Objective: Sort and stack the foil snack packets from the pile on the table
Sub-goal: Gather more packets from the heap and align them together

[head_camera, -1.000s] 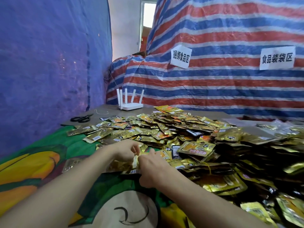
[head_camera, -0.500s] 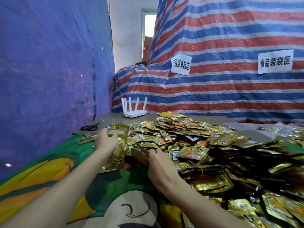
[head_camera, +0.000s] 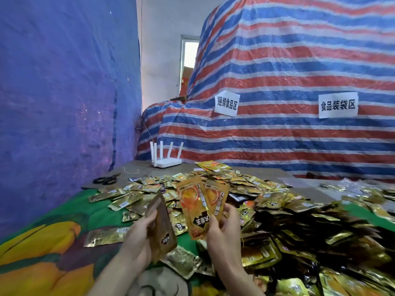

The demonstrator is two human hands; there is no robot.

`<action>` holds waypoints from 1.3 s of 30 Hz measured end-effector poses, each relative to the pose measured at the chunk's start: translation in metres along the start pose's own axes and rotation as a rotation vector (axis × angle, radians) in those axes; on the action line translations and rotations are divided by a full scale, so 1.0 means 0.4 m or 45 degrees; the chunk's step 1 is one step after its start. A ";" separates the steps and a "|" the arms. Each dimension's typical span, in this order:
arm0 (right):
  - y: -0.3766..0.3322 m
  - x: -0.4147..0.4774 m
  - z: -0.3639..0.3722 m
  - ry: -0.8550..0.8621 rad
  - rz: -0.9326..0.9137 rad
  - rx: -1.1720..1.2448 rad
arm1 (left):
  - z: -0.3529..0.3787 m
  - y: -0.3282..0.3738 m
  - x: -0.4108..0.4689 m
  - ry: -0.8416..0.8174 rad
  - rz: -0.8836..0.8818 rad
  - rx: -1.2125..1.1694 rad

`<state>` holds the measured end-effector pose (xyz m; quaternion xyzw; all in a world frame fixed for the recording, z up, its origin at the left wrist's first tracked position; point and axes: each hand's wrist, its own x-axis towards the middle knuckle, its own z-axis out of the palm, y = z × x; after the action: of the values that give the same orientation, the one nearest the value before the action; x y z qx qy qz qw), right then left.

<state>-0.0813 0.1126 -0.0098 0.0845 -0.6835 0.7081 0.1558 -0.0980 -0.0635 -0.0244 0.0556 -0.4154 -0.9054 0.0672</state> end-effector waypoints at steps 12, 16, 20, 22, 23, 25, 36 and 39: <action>0.052 -0.072 0.022 -0.520 -0.191 -0.368 | 0.007 -0.061 -0.018 0.069 0.403 0.321; 0.067 -0.077 0.039 -0.407 -0.075 -0.180 | 0.013 -0.076 -0.035 0.056 0.823 0.615; 0.081 -0.090 0.063 -0.362 -0.004 -0.108 | 0.016 -0.125 -0.059 -0.079 0.850 0.837; 0.090 -0.096 0.065 -0.331 -0.025 -0.171 | 0.014 -0.129 -0.065 -0.151 0.607 0.738; 0.092 -0.097 0.064 -0.328 -0.022 -0.186 | 0.007 -0.128 -0.063 -0.189 0.500 0.691; 0.092 -0.097 0.065 -0.344 0.002 -0.205 | -0.005 -0.121 -0.061 -0.251 0.401 0.736; 0.087 -0.099 0.066 -0.219 -0.113 -0.172 | -0.005 -0.096 -0.072 -0.290 0.403 0.548; 0.089 -0.096 0.066 -0.259 -0.030 -0.177 | -0.011 -0.109 -0.078 -0.349 0.235 0.485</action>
<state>-0.0599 0.0815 -0.0546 0.1529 -0.7423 0.6448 0.0996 -0.0698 -0.0335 -0.0589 -0.0941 -0.5869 -0.8000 0.0811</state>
